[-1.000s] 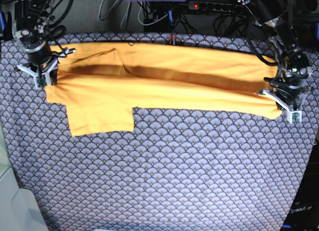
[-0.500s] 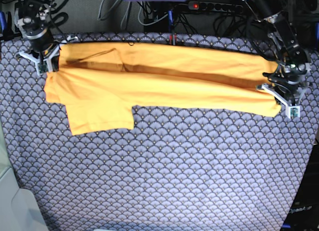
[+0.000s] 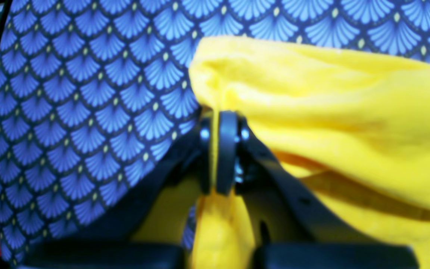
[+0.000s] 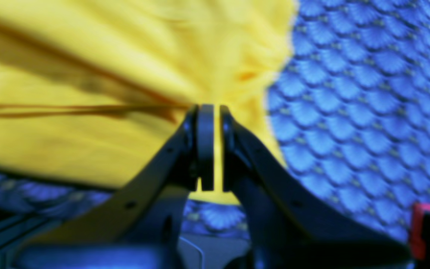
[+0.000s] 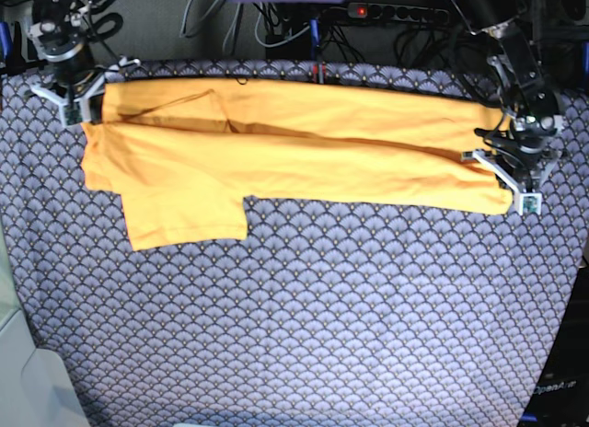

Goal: Fold the T-shirt properly
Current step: 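Lower the folded edge onto the shirt and open both grippers, then grasp the strip ends with both grippers and pull them apart to smooth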

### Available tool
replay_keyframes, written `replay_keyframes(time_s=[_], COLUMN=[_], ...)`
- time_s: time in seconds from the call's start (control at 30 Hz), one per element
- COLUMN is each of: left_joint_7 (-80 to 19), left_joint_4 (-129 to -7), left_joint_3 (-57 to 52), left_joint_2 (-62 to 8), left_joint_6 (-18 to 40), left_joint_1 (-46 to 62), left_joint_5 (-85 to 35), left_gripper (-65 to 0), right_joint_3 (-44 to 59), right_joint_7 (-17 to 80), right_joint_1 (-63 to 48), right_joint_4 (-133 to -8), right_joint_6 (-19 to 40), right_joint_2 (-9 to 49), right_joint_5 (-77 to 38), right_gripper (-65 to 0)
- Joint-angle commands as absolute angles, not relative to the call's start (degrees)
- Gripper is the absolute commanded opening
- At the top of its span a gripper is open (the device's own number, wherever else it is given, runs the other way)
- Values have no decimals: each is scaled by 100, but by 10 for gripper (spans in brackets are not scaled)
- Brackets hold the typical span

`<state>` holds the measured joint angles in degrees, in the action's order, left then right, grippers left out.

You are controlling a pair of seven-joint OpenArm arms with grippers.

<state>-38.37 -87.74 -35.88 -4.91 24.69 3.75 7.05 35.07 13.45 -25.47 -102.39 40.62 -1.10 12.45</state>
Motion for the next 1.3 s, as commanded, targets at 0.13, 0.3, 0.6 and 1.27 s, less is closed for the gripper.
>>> replay_keyframes(time_s=[0.13, 0.3, 0.6, 1.27], left_joint_7=[-3705, -3732, -3679, -3688], left_joint_4=[-8866, -8866, -9024, -9024], left_joint_3=[-3600, -3600, -3644, -4180], left_joint_2=[-558, -558, -549, -338], left_joint_6=[2448, 2448, 3046, 3433], left_joint_1=[286, 295, 505, 453], left_joint_5=[690, 664, 646, 664], left_gripper=[-650, -606, -470, -337], right_joint_3=[3873, 3837, 3837, 3178], right_joint_7=[1657, 1991, 1991, 3178], right_joint_1=[-2176, -2141, -2000, -1499], right_joint_4=[-10624, -10774, -10800, -11354], right_joint_6=[4000, 4000, 4000, 4000], right_joint_2=[-145, -136, -136, -154], right_joint_5=[1200, 1182, 1165, 1165], right_gripper=[-639, -618, -405, -394])
